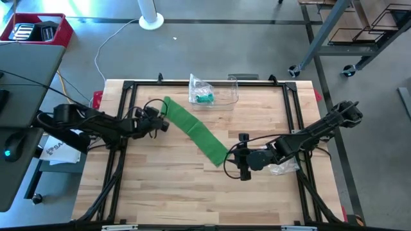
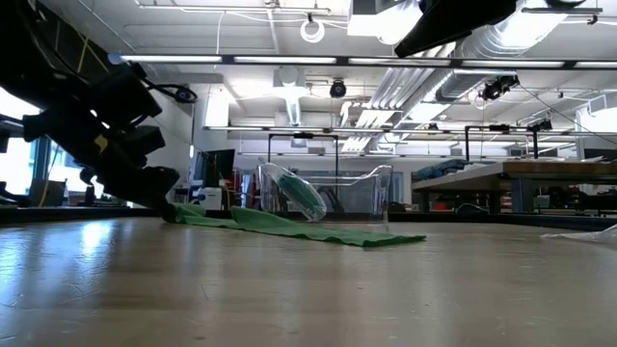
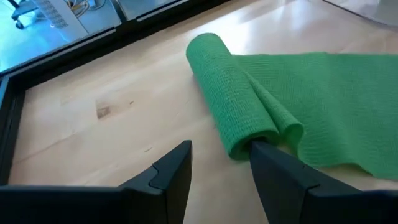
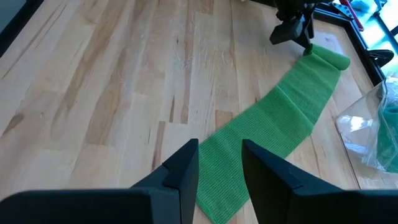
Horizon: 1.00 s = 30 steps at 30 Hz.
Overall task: Roll bandage
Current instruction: Roll the green bandage
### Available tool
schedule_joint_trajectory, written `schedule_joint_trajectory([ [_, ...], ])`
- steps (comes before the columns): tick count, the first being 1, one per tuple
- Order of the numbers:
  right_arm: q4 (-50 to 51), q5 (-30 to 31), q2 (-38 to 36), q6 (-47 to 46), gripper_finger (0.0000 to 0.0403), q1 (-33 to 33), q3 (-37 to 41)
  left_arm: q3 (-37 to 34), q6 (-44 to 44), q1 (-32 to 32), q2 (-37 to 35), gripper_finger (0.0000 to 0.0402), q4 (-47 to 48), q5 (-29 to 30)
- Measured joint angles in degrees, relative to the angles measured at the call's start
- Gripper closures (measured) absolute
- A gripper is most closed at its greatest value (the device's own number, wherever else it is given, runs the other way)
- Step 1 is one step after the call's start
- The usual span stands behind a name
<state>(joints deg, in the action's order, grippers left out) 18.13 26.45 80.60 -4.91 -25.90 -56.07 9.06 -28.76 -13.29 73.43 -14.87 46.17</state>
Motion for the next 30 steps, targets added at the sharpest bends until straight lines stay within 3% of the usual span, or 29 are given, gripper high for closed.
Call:
schedule_joint_trajectory([
  [10, 0.0, -0.01, 0.0, -0.13, 0.0289, -0.01, 0.0, 0.02, 0.85, -3.52, 7.64, 0.0253, -9.12, -3.3],
  [15, 0.0, -0.01, 0.0, -0.15, 0.0289, -0.01, 0.0, 0.02, 3.38, -3.68, 10.98, 0.0293, -15.65, -1.26],
  [22, 0.02, -0.01, 0.0, -0.17, 0.0289, -0.01, 0.0, 0.02, 9.62, -3.68, 16.18, 0.0384, -27.81, -1.01],
  [30, 2.12, -0.56, 0.0, -2.78, 0.0289, -0.01, 0.0, 0.02, 15.81, -2.64, 14.28, 0.0397, -31.81, -0.02],
])
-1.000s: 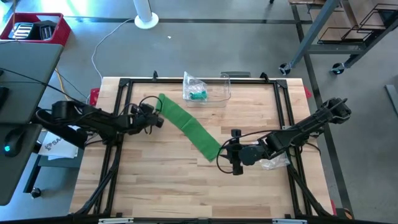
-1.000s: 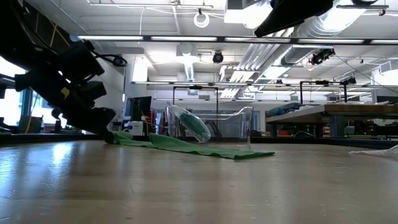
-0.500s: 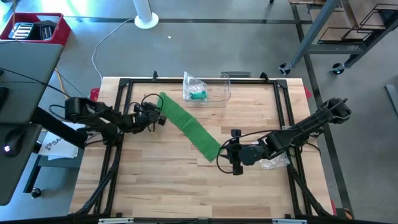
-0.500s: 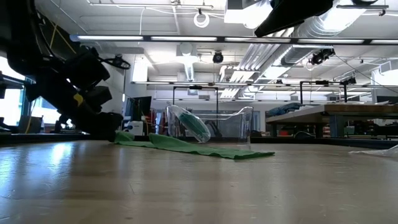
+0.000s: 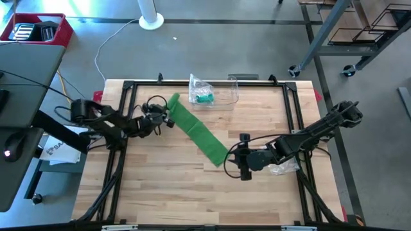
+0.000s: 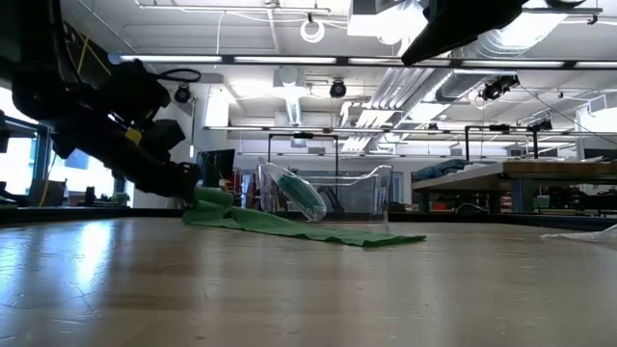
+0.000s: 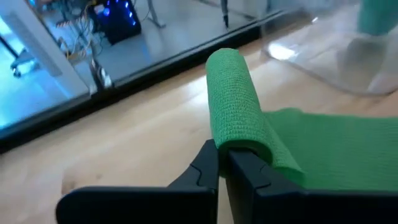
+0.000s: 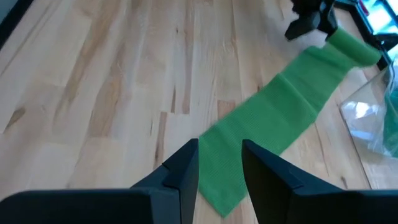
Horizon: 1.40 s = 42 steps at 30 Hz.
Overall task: Roll bandage
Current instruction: Roll the green bandage
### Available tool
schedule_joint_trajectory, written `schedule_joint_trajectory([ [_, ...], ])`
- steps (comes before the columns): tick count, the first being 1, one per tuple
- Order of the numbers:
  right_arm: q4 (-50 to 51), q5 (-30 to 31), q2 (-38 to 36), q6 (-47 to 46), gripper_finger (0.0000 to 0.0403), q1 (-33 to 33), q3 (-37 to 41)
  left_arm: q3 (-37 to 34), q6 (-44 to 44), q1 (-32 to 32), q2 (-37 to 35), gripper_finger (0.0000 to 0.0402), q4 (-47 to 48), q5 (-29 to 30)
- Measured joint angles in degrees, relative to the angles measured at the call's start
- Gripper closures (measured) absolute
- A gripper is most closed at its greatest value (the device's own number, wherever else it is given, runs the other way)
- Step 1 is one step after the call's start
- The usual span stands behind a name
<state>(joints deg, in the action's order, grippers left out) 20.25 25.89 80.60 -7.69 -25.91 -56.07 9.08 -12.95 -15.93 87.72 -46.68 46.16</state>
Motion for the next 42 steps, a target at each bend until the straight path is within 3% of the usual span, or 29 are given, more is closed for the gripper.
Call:
schedule_joint_trajectory([
  [4, 0.83, 0.02, 0.0, -1.42, 0.0289, -0.12, 0.0, 0.0, 4.51, 2.86, -5.26, 0.0399, 0.36, 2.97],
  [10, 0.68, 0.03, 0.0, -1.44, 0.0289, -0.83, 0.0, 1.56, 16.94, 11.36, -17.11, 0.04, 2.53, 13.13],
  [17, 0.42, -0.07, 0.0, -1.18, 0.0289, -0.83, 0.0, 16.7, 30.1, 23.94, -25.83, 0.0401, 24.71, 21.97],
  [23, 0.69, -2.99, -1.99, 1.2, 0.0289, -2.61, 0.0, 33.39, 33.24, 33.02, -23.48, 0.0401, 43.38, 25.15],
  [29, -0.46, 0.27, -6.43, 2.66, 0.0289, -5.89, 0.0, 46.4, 43.28, 40.51, -17.27, 0.0401, 46.14, 25.33],
  [32, -2.43, -1.98, -6.43, 3.83, 0.0289, -5.86, -0.02, 51.83, 47.85, 43.05, -13.89, 0.0401, 46.19, 27.77],
  [36, -2.89, -10.04, -3.3, 4.99, 0.0289, -3.66, -0.07, 56.3, 52.71, 45.07, -10.49, 0.0401, 46.39, 33.01],
  [42, -3.24, -14.6, 6.91, 8.09, 0.0289, 1.47, -0.07, 57.09, 53.91, 46.06, -8.89, 0.04, 47.63, 40.35],
])
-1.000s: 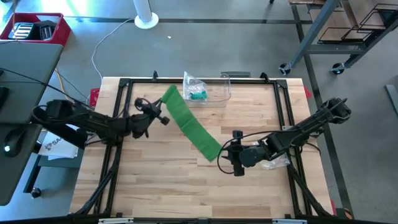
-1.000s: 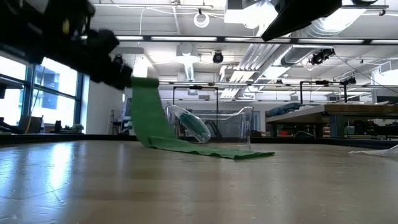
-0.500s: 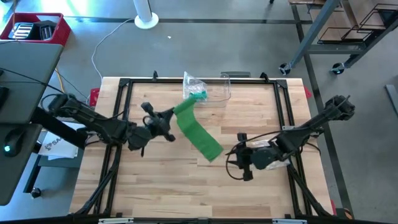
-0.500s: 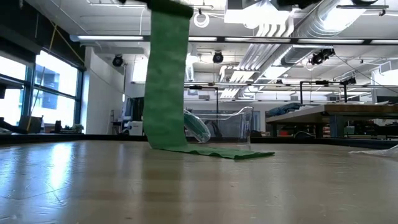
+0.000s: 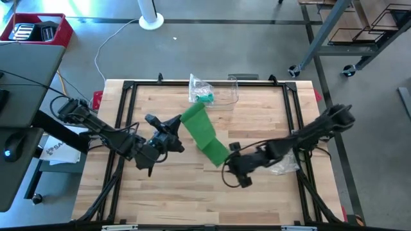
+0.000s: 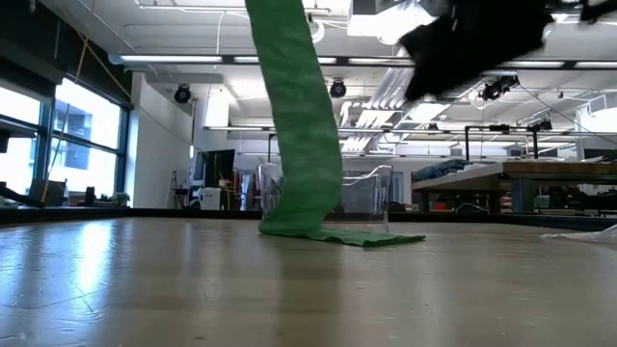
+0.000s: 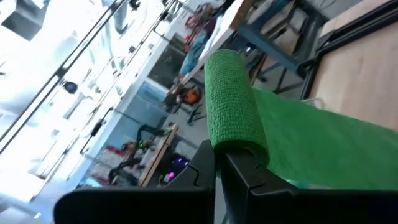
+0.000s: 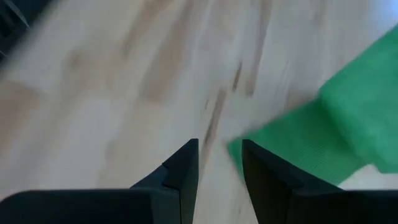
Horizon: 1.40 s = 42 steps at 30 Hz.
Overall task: Roll bandage
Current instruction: Roll the green bandage
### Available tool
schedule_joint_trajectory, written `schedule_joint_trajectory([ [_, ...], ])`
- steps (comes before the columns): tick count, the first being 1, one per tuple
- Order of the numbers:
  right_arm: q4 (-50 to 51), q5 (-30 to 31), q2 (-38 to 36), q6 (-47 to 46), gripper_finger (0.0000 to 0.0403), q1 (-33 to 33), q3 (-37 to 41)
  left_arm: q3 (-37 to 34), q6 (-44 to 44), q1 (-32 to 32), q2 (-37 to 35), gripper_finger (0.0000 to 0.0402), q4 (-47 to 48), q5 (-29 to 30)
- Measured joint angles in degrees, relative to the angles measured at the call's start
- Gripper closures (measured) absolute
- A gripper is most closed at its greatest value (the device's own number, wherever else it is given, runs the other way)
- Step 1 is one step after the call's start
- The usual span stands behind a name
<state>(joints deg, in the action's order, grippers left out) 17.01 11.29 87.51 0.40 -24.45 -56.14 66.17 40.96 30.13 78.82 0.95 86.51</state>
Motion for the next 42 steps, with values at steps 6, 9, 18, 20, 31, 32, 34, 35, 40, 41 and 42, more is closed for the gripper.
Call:
schedule_joint_trajectory([
  [6, -1.71, -3.91, 11.0, 4.68, 0.0289, 6.17, 0.02, 0.02, -3.58, 0.0, 0.02, 0.0396, 3.88, 0.23],
  [9, -1.95, -5.59, 14.96, 5.95, 0.0289, 9.74, 0.02, 0.02, -5.53, -0.07, 0.02, 0.0396, 5.82, 0.23],
  [18, -3.29, -14.16, 20.17, 6.01, 0.0328, 15.85, -0.22, 0.03, -14.9, -0.1, 0.02, 0.0395, 14.55, 0.22],
  [20, -3.16, -16.58, 19.86, 5.52, 0.0369, 15.89, -0.2, 0.03, -17.39, -0.11, 0.02, 0.0395, 17.16, 0.22],
  [31, 12.59, -21.8, 7.86, -12.76, 0.04, 1.26, 0.24, -0.65, -46.94, -6.41, -0.11, 0.0394, 45.06, -8.64],
  [32, 13.19, -21.65, 5.73, -15.5, 0.0401, -0.79, 0.24, -1.51, -50.24, -7.65, -0.11, 0.0394, 47.43, -9.73],
  [34, 13.16, -20.1, 1.55, -20.58, 0.0401, -5.02, 0.24, -4.09, -55.01, -9.78, -0.08, 0.0394, 49.48, -11.61],
  [35, 12.8, -18.53, -0.74, -22.96, 0.0401, -7.25, 0.23, -5.74, -55.96, -10.82, -0.08, 0.0394, 49.38, -12.64],
  [40, 13.87, -4.04, -11.21, -31.17, 0.0402, -18.57, -3.06, -16.04, -57.33, -14.86, -0.06, 0.0394, 42.76, -18.76],
  [41, 14.47, -0.09, -12.72, -31.41, 0.0402, -20.77, -4.27, -18.22, -57.35, -15.25, -0.06, 0.0394, 39.9, -19.97],
  [42, 14.88, 4.18, -13.98, -31.17, 0.0402, -22.83, -5.62, -20.33, -57.24, -15.47, -0.04, 0.0395, 36.6, -21.39],
])
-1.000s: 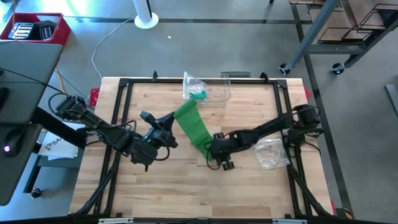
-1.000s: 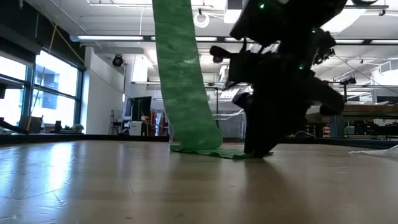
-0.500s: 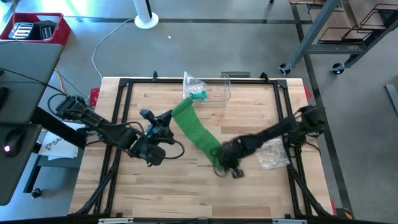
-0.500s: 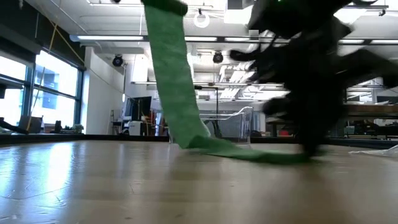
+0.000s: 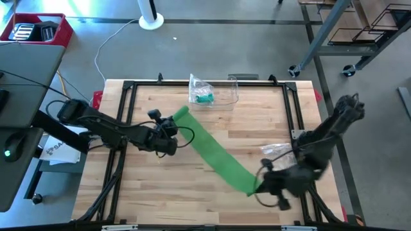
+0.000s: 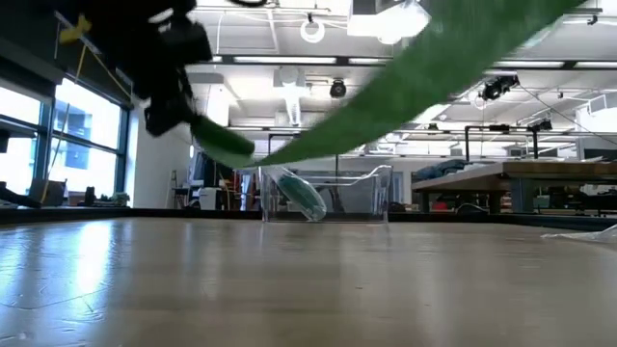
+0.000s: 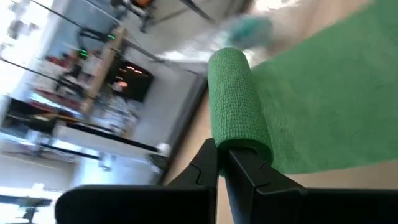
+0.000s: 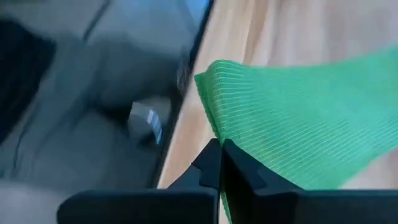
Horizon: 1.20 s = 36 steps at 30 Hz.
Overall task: Roll bandage
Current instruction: Roll the green bandage
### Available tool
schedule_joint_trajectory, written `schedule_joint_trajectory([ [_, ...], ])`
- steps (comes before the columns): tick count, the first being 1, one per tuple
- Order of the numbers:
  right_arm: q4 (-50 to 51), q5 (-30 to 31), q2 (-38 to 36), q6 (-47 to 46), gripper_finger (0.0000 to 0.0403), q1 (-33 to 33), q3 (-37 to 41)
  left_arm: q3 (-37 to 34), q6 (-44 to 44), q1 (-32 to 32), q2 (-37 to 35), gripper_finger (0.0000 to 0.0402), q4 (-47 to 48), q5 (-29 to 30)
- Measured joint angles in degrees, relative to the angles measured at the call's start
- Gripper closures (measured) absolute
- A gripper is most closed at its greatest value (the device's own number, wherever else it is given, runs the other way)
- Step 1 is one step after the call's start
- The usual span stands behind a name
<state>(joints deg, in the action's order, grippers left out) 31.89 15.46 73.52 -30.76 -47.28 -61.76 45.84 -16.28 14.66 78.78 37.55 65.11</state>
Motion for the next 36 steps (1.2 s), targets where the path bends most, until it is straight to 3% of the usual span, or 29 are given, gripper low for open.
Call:
schedule_joint_trajectory([
  [2, 0.58, 8.28, -2.08, 2.64, 0.0402, -3.49, -3.06, -4.06, 2.69, -0.06, 0.0, 0.0398, -10.12, -4.11],
  [6, 0.08, 18.61, -3.55, 15.7, 0.0402, -6.27, -11.5, -10.82, 10.72, -0.03, 0.81, 0.0399, -34.5, -15.58],
  [10, 0.01, 24.27, -3.44, 29.92, 0.0403, -5.69, -20.2, -12.42, 14.25, -0.03, 3.87, 0.04, -46.51, -19.65],
  [17, 0.05, 28.02, -3.4, 46.02, 0.0403, -1.91, -31.57, -12.43, 13.78, -0.03, 11.93, 0.0401, -56.36, -26.49],
  [23, 0.1, 28.02, -3.4, 52.9, 0.0403, 3.35, -38.63, -10.1, 12.69, 0.34, 19.83, 0.0401, -64.28, -35.7],
  [29, 5.7, 28.01, -3.43, 52.06, 0.0403, 11.0, -42.31, -2.8, 12.36, 3.64, 25.0, 0.0401, -64.5, -46.86],
  [36, 15.63, 27.2, -3.5, 45.74, 0.0403, 23.37, -42.47, 3.53, 12.42, 8.13, 25.55, 0.0401, -64.46, -55.16],
])
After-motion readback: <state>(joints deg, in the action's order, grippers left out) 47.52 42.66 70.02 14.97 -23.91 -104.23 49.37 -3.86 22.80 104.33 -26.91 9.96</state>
